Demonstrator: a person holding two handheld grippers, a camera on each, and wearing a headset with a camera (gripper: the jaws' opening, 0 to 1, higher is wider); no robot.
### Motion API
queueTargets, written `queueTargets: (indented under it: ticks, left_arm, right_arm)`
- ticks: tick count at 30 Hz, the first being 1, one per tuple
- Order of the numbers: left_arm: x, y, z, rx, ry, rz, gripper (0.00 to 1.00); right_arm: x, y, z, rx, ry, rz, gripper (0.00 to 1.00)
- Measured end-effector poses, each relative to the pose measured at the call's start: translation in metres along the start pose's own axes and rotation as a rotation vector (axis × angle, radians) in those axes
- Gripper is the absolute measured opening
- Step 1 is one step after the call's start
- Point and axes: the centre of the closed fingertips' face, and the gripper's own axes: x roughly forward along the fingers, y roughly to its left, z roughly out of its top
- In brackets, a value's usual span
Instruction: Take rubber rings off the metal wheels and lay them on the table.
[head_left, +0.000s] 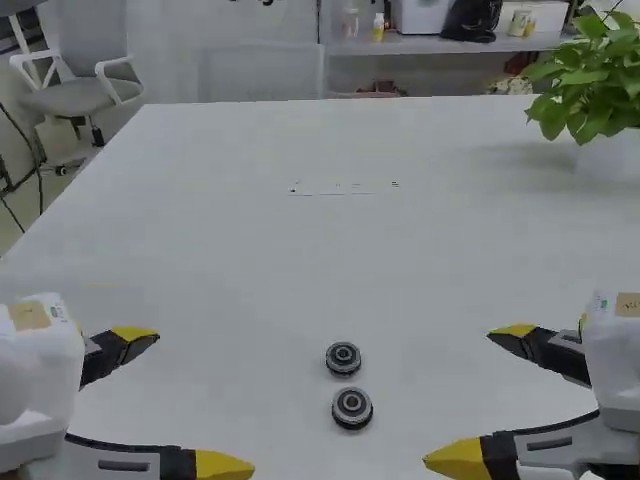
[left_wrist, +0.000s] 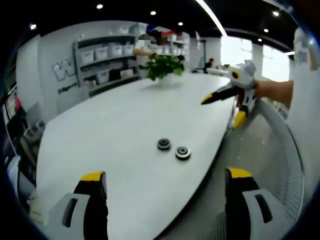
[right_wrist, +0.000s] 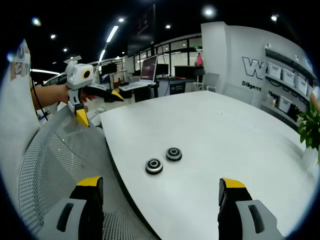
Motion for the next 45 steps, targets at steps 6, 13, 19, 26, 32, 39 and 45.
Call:
queueTargets:
  ticks: [6, 13, 19, 26, 32, 39, 45]
  left_arm:
    - [-0.003, 0.007, 0.005, 0.014, -0.023, -0.023, 1.00]
    - [-0.007, 0.010, 0.002, 0.023, -0.031, -0.039, 1.00]
    - [-0.008, 0.014, 0.001, 0.030, -0.033, -0.052, 0.99]
    - [-0.006, 0.014, 0.002, 0.042, -0.038, -0.069, 0.97]
    - [-0.003, 0.012, 0.005, 0.050, -0.041, -0.086, 0.96]
    - [-0.001, 0.012, 0.011, 0.067, -0.045, -0.094, 0.92]
    - [0.003, 0.012, 0.014, 0.089, -0.041, -0.110, 0.88]
  right_arm:
    - [0.005, 0.007, 0.007, -0.015, -0.005, -0.004, 0.96]
    - [0.009, 0.011, 0.010, -0.020, -0.001, -0.016, 0.95]
    - [0.009, 0.010, 0.011, -0.014, -0.010, -0.033, 0.95]
    - [0.007, 0.012, 0.012, -0.026, -0.017, -0.043, 0.93]
    - [0.004, 0.010, 0.015, -0.036, -0.030, -0.051, 0.90]
    - [0.005, 0.007, 0.019, -0.060, -0.041, -0.052, 0.86]
    - [0.012, 0.005, 0.024, -0.071, -0.049, -0.037, 0.84]
